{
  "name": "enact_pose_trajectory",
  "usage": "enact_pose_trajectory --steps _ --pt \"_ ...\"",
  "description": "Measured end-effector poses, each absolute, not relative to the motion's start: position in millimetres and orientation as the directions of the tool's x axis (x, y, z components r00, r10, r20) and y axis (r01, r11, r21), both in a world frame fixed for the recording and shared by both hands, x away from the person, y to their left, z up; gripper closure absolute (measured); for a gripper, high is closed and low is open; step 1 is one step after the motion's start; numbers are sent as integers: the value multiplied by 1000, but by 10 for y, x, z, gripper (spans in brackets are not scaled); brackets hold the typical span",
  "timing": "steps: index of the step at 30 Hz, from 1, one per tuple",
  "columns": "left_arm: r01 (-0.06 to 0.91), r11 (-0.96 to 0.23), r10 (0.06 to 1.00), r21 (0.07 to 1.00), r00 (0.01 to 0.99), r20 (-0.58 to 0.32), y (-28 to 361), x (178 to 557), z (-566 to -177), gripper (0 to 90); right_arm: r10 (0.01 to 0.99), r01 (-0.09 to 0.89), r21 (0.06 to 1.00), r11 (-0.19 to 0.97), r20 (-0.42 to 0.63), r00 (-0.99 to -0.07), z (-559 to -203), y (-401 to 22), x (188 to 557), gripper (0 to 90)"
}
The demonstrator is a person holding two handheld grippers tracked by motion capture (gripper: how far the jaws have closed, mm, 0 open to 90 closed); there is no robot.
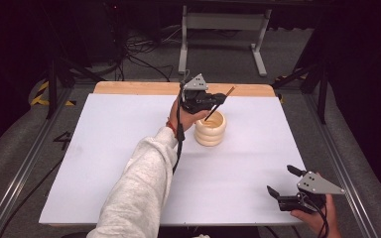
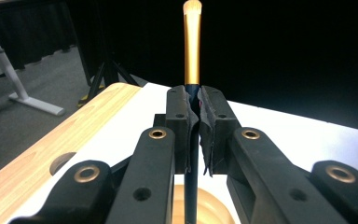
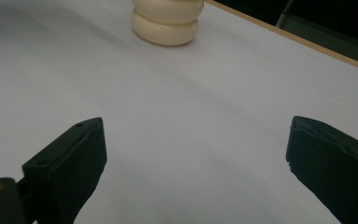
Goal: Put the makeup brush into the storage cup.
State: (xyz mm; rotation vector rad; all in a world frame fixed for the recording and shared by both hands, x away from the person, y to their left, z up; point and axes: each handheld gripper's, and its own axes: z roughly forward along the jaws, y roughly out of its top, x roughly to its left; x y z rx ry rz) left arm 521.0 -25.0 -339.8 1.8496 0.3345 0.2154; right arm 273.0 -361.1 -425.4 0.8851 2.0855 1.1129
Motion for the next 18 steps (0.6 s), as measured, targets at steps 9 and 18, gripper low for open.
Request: enact_pose_trajectory --steps 9,18 --pt "104 -287 318 952 948 -8 -338 5242 -3496 829 780 275 862 426 -196 -594 -4264 -3617 2732 59" --pt "110 -285 317 952 948 -15 -337 5262 -3566 829 776 272 861 429 -198 -599 -4265 -3613 2726 61"
